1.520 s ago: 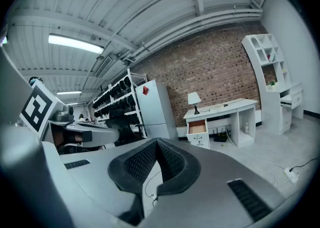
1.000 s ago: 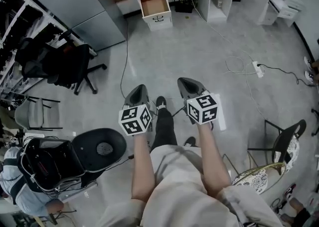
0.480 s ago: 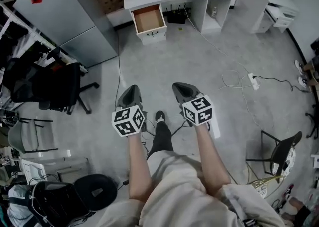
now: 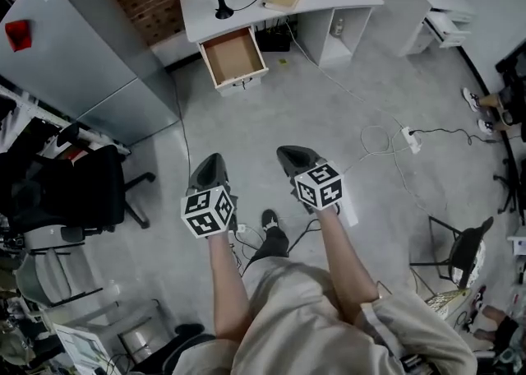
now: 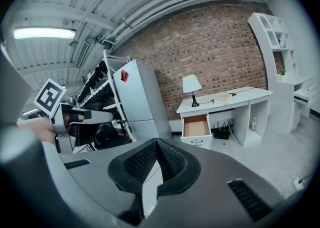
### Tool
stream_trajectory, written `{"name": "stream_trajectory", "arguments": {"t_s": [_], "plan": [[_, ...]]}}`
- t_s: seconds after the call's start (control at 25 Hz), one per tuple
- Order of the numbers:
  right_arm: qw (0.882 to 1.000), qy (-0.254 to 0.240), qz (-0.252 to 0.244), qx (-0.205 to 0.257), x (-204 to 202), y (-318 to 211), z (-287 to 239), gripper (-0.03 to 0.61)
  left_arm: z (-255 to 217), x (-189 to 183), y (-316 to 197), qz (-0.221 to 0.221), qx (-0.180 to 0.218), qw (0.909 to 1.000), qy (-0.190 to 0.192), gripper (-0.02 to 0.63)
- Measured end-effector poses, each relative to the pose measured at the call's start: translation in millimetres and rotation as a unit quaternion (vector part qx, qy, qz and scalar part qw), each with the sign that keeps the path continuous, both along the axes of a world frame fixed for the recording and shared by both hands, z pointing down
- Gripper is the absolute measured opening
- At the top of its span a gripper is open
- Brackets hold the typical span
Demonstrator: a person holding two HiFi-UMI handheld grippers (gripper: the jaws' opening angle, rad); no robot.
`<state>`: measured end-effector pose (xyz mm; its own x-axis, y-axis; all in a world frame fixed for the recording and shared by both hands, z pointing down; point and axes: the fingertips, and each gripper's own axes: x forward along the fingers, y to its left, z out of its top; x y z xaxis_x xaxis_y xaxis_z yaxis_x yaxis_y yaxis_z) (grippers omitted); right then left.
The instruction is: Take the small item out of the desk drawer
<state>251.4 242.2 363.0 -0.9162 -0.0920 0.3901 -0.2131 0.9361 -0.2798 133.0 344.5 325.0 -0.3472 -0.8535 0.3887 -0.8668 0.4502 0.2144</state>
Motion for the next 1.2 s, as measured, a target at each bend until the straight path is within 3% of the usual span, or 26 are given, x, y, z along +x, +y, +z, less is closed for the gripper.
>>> {"name": "stream_trajectory", "arguments": {"t_s": [0.28,0.88,1.2], "plan": [[1.000,0.009,0.019,0.002,-67,-16,7,0.025,16,-63,-18,0.034,-0.012,0.9993,0.014,0.017],[0.999,0.015,0.037,-0.007,-114,-48,30,0.025,41,-105,-36,0.040,-0.014,0.9988,0.026,0.017],[1.000,0.018,0.015,-0.013,-184,-81,54,0.025,60,-160,-76,0.043,-0.026,0.9985,0.022,0.017]]}}
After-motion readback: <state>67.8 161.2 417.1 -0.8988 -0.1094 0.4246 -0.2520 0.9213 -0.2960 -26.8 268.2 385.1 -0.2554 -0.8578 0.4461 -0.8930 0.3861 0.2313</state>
